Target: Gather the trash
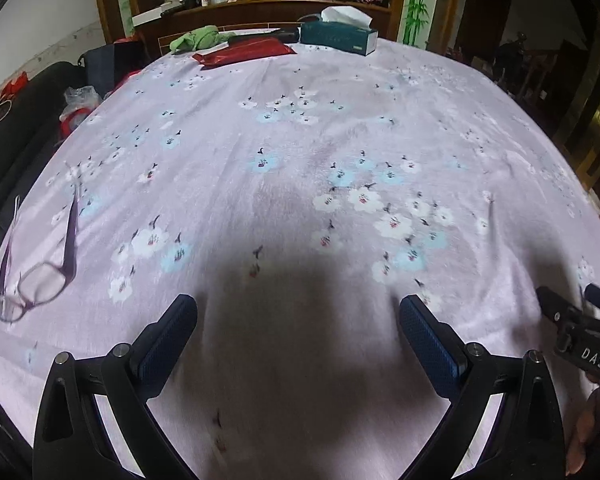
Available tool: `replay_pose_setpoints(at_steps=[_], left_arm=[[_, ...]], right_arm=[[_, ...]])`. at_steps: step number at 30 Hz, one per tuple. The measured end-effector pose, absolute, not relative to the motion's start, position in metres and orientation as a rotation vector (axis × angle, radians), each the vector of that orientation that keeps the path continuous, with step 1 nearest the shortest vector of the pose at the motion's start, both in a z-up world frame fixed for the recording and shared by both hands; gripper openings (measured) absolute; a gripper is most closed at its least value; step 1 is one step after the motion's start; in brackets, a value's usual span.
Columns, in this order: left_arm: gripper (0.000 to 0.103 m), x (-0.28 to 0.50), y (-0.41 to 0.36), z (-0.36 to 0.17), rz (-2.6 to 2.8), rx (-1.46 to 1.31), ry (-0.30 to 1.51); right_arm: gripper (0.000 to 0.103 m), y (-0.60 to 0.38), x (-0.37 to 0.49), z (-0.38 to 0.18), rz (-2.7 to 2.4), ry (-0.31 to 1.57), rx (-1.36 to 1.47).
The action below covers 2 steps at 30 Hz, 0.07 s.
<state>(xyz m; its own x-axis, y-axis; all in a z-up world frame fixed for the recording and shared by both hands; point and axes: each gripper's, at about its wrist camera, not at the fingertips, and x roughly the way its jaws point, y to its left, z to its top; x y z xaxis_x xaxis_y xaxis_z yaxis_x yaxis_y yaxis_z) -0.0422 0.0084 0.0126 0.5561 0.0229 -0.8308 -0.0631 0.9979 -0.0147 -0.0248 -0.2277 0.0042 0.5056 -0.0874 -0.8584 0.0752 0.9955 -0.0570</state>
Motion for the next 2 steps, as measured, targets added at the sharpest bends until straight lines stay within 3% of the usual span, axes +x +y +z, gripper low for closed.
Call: replay_pose_setpoints(at_steps=[2], left_arm=[[0.100, -0.0355, 0.0077, 0.0110, 0.051, -0.027, 0.989]], right_arm=[[0.102, -0.2279, -0.0173, 0.0044, -0.110, 1.036, 0.002]])
